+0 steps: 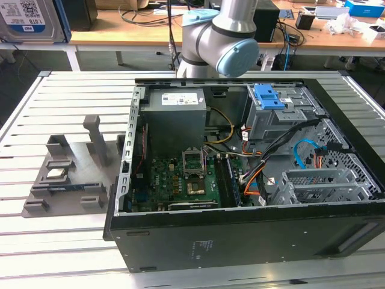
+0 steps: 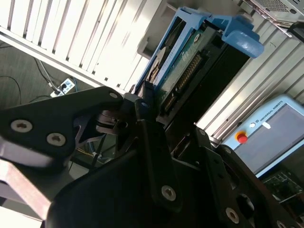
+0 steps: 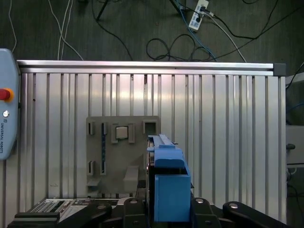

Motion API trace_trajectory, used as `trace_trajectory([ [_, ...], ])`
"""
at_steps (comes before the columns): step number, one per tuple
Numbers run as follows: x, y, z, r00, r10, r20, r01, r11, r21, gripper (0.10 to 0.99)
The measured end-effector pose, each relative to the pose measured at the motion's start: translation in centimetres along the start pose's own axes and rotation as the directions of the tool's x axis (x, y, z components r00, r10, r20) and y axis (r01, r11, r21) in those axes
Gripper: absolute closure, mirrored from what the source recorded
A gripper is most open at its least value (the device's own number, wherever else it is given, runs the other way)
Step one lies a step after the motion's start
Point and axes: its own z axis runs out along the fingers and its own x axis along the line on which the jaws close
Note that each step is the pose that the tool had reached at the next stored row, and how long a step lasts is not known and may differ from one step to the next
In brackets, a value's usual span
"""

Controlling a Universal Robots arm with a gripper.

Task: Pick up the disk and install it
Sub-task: 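Pick up the disk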

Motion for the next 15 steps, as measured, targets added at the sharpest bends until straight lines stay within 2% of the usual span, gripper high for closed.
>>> trace_trajectory([
  [5,0.01,-1.76,-0.07,1.0000,0.000,0.0000,0.000,1.0000,0.000,0.722],
  [11,0.03,-4.70,-0.17,1.0000,0.000,0.0000,0.000,1.0000,0.000,0.722],
  [13,0.03,-5.34,-0.19,1.0000,0.000,0.0000,0.000,1.0000,0.000,0.722],
  [15,0.04,-6.39,-0.23,1.0000,0.000,0.0000,0.000,1.0000,0.000,0.722],
])
